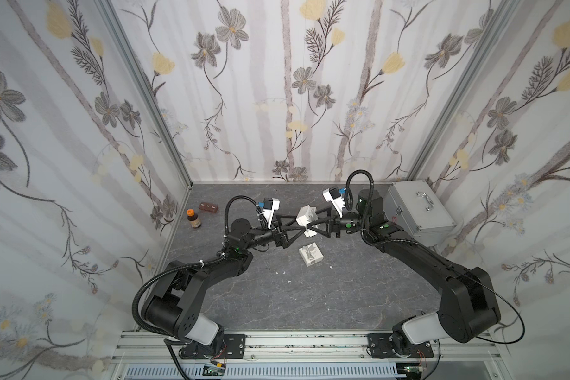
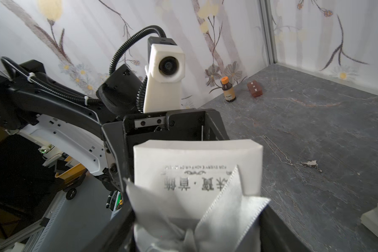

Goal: Take the necklace out of the lift-off lid jewelry box
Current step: Open the lid on the jewelry box.

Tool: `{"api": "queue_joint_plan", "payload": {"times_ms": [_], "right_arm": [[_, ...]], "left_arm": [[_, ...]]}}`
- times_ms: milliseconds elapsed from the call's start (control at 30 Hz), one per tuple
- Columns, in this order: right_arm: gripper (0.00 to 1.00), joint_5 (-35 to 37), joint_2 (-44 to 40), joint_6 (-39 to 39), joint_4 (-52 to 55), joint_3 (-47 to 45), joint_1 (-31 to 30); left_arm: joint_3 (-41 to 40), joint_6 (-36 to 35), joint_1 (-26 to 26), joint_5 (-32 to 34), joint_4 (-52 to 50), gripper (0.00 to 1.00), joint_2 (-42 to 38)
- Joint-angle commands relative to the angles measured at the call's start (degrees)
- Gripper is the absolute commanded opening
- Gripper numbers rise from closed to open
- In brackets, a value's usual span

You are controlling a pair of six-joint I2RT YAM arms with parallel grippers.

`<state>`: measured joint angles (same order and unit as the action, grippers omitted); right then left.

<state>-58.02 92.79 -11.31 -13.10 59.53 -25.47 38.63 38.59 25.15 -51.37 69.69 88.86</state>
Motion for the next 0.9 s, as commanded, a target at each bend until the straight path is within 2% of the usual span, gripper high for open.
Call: {"api": "queue_joint_plan", "payload": {"times_ms": [0, 200, 367, 667, 767, 867], "right_arm": [[0.65, -5.9, -0.6, -5.9, -11.1, -1.2, 0.1], [0.65, -9.8, -0.8, -14.5, -24.0, -5.1, 1.5], [0.65, -13.7, 0.8, -33.7, -50.6, -9.7, 3.3], [0.63, -15.9, 7.3, -58.3, -81.2, -10.1, 3.9], [0.61, -16.0, 9.3, -62.9, -86.3, -9.6, 4.0], [0.61, -15.8, 9.9, -63.4, -86.7, -9.6, 4.0]], "left_arm": [[1.8, 7.4, 0.7, -4.2, 11.1, 0.97, 2.1], [2.0, 6.7, 1.0, -4.2, 11.1, 0.92, 1.1], [3.0, 7.2, 2.0, -6.0, 11.1, 0.91, -0.6], [4.8, 7.1, 3.6, -5.7, 11.1, 0.87, 0.2], [4.8, 7.0, 3.8, -5.3, 11.0, 0.84, -0.3], [4.8, 6.5, 3.9, -4.7, 9.9, 0.83, -1.1]]}}
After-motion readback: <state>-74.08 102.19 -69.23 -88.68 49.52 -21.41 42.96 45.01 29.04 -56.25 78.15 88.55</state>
